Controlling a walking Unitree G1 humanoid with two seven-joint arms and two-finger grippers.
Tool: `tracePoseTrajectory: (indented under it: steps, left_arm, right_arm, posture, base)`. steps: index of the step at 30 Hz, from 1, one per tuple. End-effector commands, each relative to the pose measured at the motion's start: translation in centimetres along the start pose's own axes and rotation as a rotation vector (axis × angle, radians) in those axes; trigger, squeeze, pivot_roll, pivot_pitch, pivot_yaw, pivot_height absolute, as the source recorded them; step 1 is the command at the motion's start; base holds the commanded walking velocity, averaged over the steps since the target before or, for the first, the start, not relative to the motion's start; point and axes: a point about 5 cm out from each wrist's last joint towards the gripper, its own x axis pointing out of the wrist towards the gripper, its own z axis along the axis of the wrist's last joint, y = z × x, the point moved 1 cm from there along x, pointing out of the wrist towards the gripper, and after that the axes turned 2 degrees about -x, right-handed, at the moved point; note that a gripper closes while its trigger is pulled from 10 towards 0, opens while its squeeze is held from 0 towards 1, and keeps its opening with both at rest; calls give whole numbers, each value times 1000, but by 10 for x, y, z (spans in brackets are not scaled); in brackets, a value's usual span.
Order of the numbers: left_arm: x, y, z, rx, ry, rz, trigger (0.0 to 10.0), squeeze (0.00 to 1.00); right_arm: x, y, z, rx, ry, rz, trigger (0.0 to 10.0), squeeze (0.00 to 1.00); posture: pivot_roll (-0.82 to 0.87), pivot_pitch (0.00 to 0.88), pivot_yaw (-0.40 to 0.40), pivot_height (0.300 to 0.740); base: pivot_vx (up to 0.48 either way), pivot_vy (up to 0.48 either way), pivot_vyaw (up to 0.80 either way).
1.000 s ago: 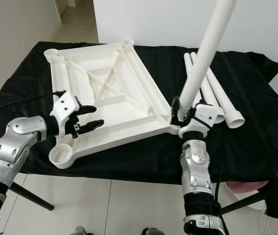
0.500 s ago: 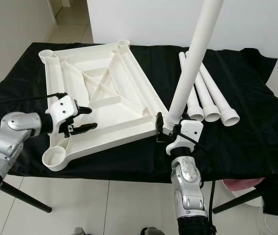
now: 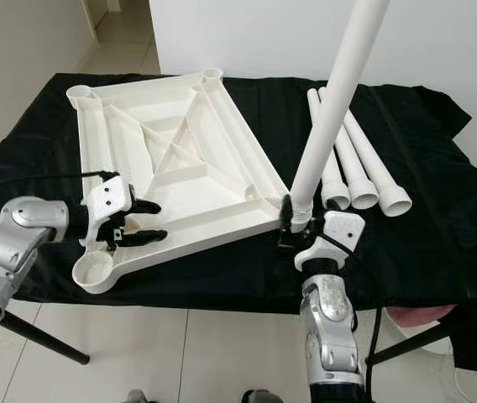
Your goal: Building children table
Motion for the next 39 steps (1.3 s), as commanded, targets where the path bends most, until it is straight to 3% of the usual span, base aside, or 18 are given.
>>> tracePoseTrajectory:
  steps: [1,8,15,23,25,39]
  left_arm:
    - [5,-13,-1,-21,-3,-110,10000,0]
    - [10,-32,-8,-68,-4,-187,10000,0]
    - [13,-34,-12,-89,19,-152,10000,0]
    - [14,-19,-18,-121,47,17,10000,0]
    - [10,-6,-21,-140,56,128,10000,0]
    - [10,-1,-32,-241,98,234,9686,0]
  right_arm:
    - [-2,-2,-3,-4,21,-19,10000,0]
    - [-2,-3,-1,-8,31,-4,10000,0]
    - [-1,-1,-1,-11,35,0,10000,0]
    - [-4,2,-2,-9,42,9,10000,0]
    - [-4,3,-3,-6,47,6,10000,0]
    - [-3,6,-7,-10,62,25,10000,0]
  posture:
    - [-53,72,27,740]
    - [-57,68,24,740]
    - [-56,61,23,740]
    - [-57,55,28,740]
    - [-58,51,29,740]
    - [-54,42,26,740]
  base:
    - [0,0,0]
    - [0,0,0]
    - [0,0,0]
    - [0,0,0]
    - [0,0,0]
    - [0,0,0]
